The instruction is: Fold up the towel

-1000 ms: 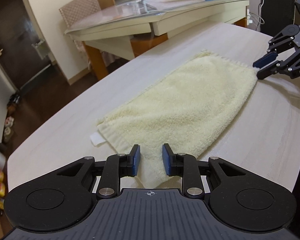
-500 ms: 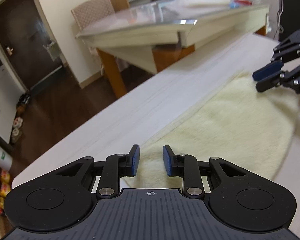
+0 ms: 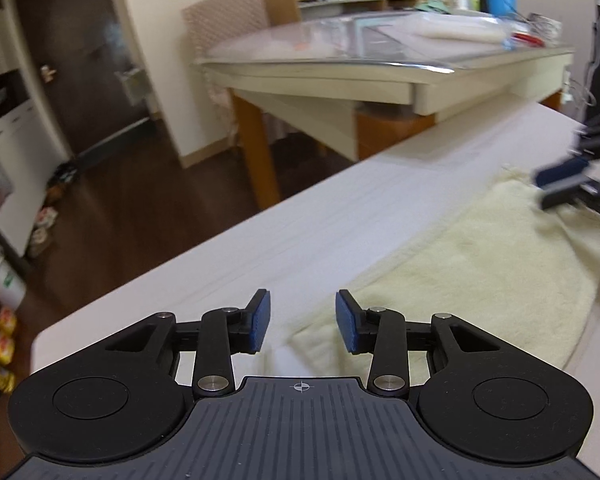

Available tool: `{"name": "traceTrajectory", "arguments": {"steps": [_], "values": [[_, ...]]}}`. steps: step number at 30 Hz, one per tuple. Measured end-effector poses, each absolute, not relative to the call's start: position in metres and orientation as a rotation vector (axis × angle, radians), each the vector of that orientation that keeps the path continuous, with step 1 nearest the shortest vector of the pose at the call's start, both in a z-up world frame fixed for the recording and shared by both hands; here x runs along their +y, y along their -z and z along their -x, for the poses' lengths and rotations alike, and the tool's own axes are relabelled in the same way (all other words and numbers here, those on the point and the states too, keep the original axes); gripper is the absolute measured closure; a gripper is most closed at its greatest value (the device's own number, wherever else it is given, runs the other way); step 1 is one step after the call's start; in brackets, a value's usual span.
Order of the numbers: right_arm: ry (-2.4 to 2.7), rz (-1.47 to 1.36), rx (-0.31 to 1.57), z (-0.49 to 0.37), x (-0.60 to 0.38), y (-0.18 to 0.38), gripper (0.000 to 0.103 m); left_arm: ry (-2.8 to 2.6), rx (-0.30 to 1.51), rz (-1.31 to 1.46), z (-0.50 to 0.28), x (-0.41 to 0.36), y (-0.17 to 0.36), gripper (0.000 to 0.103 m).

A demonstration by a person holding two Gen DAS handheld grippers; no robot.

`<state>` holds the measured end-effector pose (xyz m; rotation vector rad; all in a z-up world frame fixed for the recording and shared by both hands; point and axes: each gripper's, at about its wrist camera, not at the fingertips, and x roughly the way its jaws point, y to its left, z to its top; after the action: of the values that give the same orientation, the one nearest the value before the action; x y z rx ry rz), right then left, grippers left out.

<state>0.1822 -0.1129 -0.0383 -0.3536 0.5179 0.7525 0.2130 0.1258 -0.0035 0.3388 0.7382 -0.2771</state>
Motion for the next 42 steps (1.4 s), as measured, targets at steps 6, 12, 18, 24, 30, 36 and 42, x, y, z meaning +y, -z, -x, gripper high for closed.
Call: {"name": "traceTrajectory", "arguments": {"steps": [6, 12, 18, 24, 30, 36, 42], "values": [[-0.927, 0.564, 0.384, -0.109, -0.029, 0.039, 0.08, 0.185, 0.753, -0.315, -0.188, 0.15, -0.002, 0.063], [-0.933, 0.732, 0.349, -0.087, 0.039, 0.05, 0.08, 0.147, 0.743, -0.294, -0.165, 0.173, -0.007, 0.048], [-0.867, 0.867, 0.359, -0.085, 0.074, 0.061, 0.08, 0.125, 0.722, -0.273, -0.151, 0.198, -0.007, 0.037], [-0.844, 0.918, 0.339, -0.086, 0.083, 0.075, 0.093, 0.195, 0.694, -0.343, -0.137, 0.196, -0.003, 0.031], [-0.955, 0.694, 0.402, -0.092, 0.048, 0.044, 0.095, 0.378, 0.637, -0.55, -0.11, 0.165, 0.004, 0.029], [-1.088, 0.451, 0.474, -0.106, -0.012, -0.004, 0.095, 0.523, 0.568, -0.729, -0.093, 0.126, 0.011, 0.029], [-1.193, 0.379, 0.501, -0.098, -0.066, -0.021, 0.095, 0.714, 0.517, -0.86, -0.07, 0.096, 0.018, 0.049]]}}
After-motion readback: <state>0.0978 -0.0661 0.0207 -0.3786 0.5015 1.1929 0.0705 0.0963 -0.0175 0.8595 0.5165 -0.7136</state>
